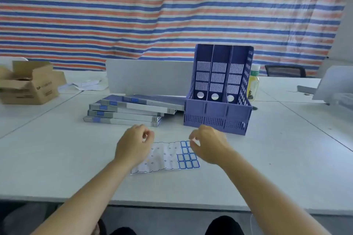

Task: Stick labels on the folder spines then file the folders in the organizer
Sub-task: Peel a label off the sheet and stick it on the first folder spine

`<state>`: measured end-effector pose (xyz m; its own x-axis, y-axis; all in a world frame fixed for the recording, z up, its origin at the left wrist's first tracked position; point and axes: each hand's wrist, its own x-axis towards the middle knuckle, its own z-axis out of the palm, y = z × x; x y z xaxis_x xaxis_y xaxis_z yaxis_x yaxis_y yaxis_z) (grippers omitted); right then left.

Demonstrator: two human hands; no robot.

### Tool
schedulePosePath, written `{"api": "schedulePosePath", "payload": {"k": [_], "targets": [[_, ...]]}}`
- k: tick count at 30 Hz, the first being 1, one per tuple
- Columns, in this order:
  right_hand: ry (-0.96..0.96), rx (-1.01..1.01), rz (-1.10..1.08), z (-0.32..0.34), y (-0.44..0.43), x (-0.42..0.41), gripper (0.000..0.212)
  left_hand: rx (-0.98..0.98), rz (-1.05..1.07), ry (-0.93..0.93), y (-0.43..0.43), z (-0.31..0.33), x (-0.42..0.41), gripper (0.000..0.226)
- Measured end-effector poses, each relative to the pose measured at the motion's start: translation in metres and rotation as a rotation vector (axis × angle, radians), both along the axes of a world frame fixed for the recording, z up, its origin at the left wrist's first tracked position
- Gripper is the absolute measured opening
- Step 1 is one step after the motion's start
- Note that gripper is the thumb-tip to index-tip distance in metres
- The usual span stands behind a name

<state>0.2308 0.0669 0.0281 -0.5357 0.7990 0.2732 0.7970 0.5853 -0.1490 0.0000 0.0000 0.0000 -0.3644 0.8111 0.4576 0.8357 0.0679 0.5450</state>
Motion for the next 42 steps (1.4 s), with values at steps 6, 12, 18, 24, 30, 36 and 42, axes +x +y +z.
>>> {"api": "schedulePosePath", "payload": {"k": [6, 12, 18, 24, 30, 36, 42], "targets": [[-0.095, -0.208, 0.004, -0.028, 0.01, 0.0, 0.055, -0.196, -0.106, 0.14, 0.01, -0.02, 0.006, 0.022], [-0.098, -0.296, -0.012, -0.033, 0.061, -0.021, 0.07, -0.195, -0.128, 0.164, 0.064, -0.033, -0.004, 0.019], [0.341, -0.485, -0.055, -0.042, 0.101, -0.031, 0.03, -0.107, -0.106, 0.081, 0.111, -0.037, -0.015, 0.019], [0.846, -0.771, 0.019, -0.033, 0.087, -0.03, 0.017, -0.033, -0.158, -0.161, 0.102, -0.021, -0.013, 0.035], [1.12, -0.852, -0.009, -0.02, 0.077, -0.026, 0.009, -0.132, -0.199, -0.605, 0.093, -0.008, 0.006, 0.073], [1.199, -0.843, -0.03, -0.012, 0.076, -0.021, 0.02, -0.398, -0.483, -0.999, 0.077, 0.015, 0.008, 0.06], [0.795, -1.081, 0.117, -0.003, 0.075, -0.013, 0.036, -0.376, -0.589, -1.123, 0.073, 0.021, -0.003, 0.032]]}}
